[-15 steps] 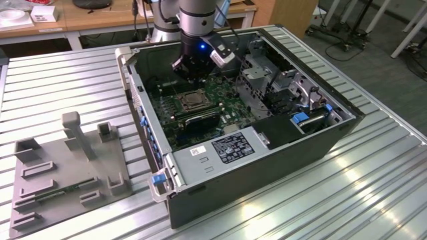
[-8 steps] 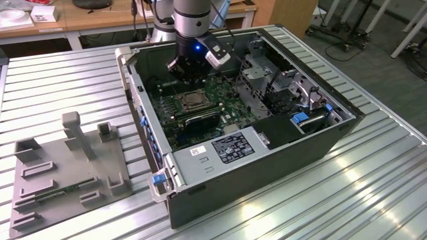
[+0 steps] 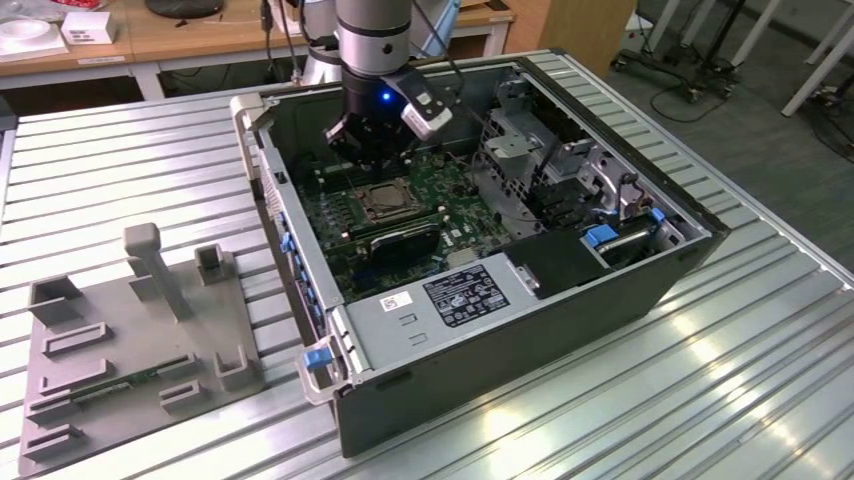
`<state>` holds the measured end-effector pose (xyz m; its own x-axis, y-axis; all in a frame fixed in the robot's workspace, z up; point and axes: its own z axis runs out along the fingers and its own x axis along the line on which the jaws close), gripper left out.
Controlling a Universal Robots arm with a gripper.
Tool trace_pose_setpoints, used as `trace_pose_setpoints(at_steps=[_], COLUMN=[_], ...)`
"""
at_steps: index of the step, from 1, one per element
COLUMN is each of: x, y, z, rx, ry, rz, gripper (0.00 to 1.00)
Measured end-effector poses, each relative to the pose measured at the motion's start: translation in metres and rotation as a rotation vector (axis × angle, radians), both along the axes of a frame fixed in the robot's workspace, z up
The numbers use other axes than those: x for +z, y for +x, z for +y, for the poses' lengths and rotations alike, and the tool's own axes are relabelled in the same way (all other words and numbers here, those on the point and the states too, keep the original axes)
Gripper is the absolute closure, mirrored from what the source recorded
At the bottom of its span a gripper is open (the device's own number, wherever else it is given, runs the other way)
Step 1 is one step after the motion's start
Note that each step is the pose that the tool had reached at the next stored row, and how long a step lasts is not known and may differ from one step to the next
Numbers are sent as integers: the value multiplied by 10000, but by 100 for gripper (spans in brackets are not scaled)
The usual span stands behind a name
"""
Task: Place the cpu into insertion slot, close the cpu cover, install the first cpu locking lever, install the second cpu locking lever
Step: 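Install the first cpu locking lever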
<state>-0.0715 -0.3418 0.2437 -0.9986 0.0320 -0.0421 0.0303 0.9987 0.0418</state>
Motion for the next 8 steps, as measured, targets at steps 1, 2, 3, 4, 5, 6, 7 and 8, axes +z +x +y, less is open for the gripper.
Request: trace_pose_setpoints(at_steps=[1, 2, 3, 4, 5, 6, 7, 8], x=[0, 0, 0, 6, 15, 28, 43, 60], y=[-1, -1, -1, -2, -2, -1, -2, -1], z=[0, 0, 0, -1, -1, 0, 0, 0], rx=[0, -1, -1, -1, -1, -1, -2, -2], ry=[0, 0, 0, -3, -1, 0, 0, 0], rz=[0, 0, 0, 2, 1, 0, 0, 0], gripper=[89, 89, 89, 89, 89, 89, 89, 89])
